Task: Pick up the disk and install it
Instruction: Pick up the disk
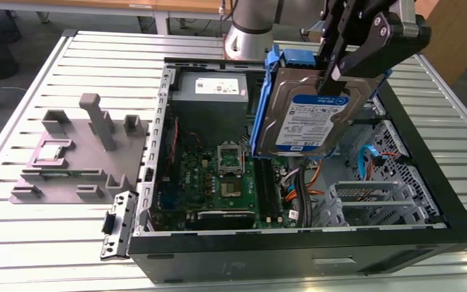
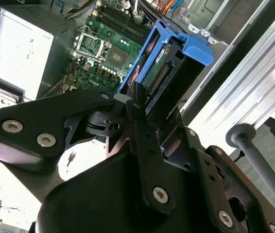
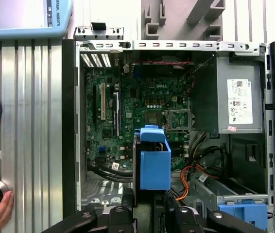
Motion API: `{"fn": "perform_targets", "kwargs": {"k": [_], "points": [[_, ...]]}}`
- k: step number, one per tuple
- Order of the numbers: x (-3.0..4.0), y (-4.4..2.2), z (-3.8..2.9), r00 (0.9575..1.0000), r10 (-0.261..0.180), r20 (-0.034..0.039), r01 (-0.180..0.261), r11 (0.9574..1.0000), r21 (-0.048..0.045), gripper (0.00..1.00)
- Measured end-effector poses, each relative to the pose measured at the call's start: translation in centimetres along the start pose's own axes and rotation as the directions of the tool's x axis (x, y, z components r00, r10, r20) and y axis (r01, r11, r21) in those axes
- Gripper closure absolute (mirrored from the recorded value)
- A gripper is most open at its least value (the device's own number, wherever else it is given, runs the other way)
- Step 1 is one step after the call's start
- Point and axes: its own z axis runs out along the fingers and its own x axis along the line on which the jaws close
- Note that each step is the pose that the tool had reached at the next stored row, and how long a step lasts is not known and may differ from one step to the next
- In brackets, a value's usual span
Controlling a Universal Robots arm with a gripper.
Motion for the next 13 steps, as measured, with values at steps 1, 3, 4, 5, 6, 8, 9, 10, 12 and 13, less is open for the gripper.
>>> {"fn": "perform_targets", "kwargs": {"k": [1, 3, 4, 5, 6, 8, 9, 10, 12, 13], "points": [[0.00, -0.11, 0.00, 1.0000, 0.000, 0.0000, 0.000, 1.0000, -0.0004, 0.65], [-0.01, -0.21, 0.00, 1.0000, 0.000, 0.0000, 0.000, 1.0000, -0.0007, 0.65], [-0.01, -0.21, 0.00, 1.0000, 0.000, 0.0000, 0.000, 1.0000, -0.0008, 0.65], [-0.01, -0.22, -0.01, 1.0000, 0.000, 0.0000, 0.000, 1.0000, -0.0008, 0.65], [-0.01, -0.23, -0.01, 1.0000, 0.000, 0.0000, 0.000, 1.0000, -0.0008, 0.65], [-0.01, -0.25, -0.01, 1.0000, 0.000, 0.0000, 0.000, 1.0000, -0.0008, 0.65], [-0.01, -0.30, -0.01, 1.0000, 0.000, 0.0000, 0.000, 1.0000, -0.0008, 0.65], [-0.01, -0.36, -0.01, 1.0000, 0.000, 0.0001, 0.000, 1.0000, -0.0008, 0.65], [-0.02, -0.53, -0.01, 1.0000, 0.000, 0.0000, 0.000, 1.0000, -0.0009, 0.65], [-0.02, -0.61, -0.02, 1.0000, 0.000, 0.0000, 0.000, 1.0000, -0.0010, 0.65]]}}
